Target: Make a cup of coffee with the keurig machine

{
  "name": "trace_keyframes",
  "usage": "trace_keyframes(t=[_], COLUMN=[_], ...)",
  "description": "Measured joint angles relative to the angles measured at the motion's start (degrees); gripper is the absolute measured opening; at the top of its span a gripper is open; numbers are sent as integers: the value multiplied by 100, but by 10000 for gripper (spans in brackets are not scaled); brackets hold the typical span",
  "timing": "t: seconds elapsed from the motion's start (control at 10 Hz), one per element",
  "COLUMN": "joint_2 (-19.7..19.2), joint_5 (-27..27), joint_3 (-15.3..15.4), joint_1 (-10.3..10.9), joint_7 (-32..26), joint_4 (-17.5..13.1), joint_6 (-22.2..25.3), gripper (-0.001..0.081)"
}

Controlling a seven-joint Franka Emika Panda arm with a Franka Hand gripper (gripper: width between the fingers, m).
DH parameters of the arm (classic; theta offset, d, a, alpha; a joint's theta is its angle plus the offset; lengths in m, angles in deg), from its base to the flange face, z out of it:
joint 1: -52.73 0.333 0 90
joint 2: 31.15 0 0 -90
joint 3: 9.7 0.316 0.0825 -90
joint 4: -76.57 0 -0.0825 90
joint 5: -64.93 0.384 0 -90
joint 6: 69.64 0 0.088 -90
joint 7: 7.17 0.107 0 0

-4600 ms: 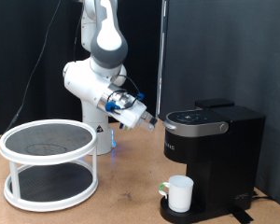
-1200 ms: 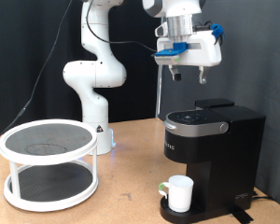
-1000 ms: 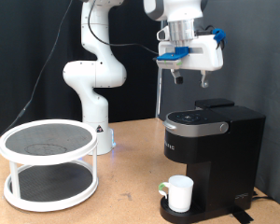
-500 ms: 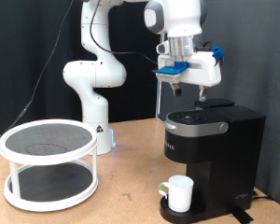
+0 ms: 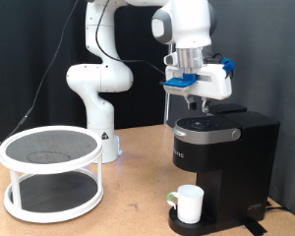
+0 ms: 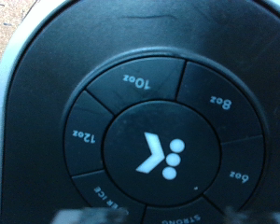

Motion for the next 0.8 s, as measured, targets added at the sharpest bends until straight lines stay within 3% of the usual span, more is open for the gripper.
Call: trace_keyframes(t=[0.1, 0.5, 0.8], joint_2=[-31, -89, -91], joint_5=[0, -9, -65], joint_3=[0, -1, 10], joint_1=[0, -7, -2], joint_7=[-4, -3, 51], joint_4=[2, 52, 322], joint_6=[-21, -230, -937], gripper=[56, 3, 1])
